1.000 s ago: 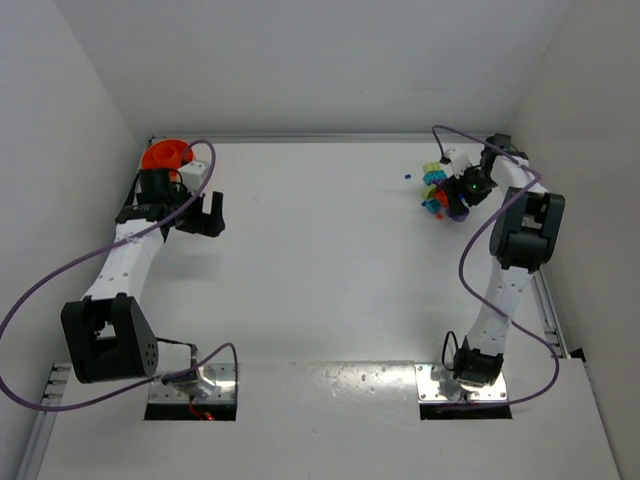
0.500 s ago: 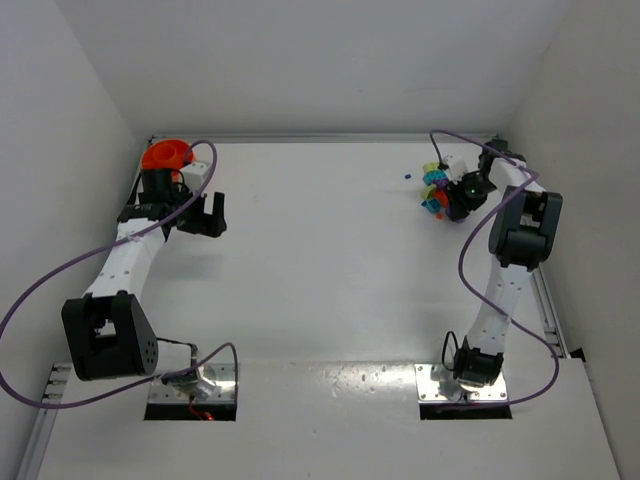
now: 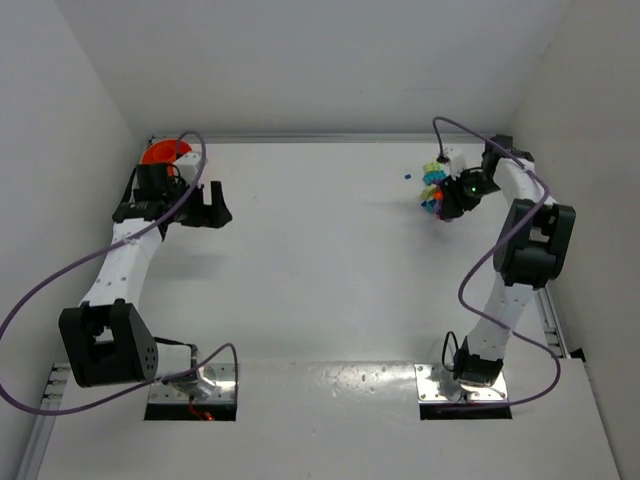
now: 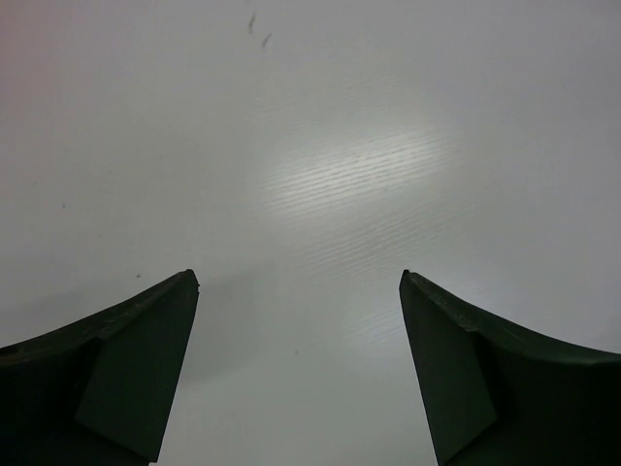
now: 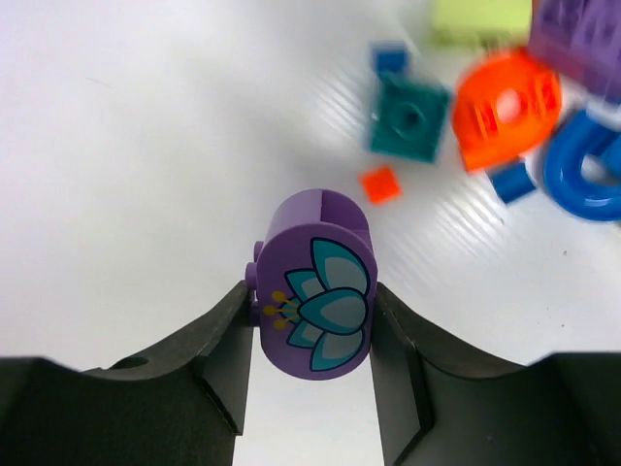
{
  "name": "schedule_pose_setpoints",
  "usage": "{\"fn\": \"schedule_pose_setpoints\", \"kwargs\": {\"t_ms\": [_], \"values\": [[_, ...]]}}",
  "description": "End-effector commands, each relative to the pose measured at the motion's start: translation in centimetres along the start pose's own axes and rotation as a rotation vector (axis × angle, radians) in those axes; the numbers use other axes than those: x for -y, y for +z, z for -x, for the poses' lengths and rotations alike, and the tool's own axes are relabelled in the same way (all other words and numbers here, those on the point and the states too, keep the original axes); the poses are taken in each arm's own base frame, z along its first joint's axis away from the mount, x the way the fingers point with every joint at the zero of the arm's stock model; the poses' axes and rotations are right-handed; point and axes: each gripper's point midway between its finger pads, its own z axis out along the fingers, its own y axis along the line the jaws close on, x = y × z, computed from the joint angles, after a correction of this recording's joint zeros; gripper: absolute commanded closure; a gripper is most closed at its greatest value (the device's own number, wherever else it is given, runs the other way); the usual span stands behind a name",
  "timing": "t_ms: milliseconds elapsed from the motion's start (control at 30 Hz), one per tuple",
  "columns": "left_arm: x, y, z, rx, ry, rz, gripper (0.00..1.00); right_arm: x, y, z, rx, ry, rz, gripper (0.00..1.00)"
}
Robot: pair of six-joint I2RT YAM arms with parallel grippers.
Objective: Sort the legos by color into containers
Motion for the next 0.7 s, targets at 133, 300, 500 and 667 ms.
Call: {"fn": "schedule_pose_setpoints", "kwargs": {"t_ms": [133,300,500,667], "values": [[8.1,-3.9,7.7,0.18,-0.139,-0.31,0.12,-12.5,-5.2,12.3,0.284,-0.111,0.267,0.84],[12.0,-4.5,9.6,0.184,-0.244,-0.535,0.12,-19.3,-6.1,17.3,0.343,-0.167,0.413,0.85],[14.3,-4.4,11.2,0.153,-0.393,-0.688,0.15,-27.0,-6.1,21.8,0.386,-0.248,0.521,0.85],[14.4,-3.6,10.7,0.104,-0.469,-0.723,0.17,-31.8,-5.0,23.7,0.382,-0.345,0.526,0.85]]}}
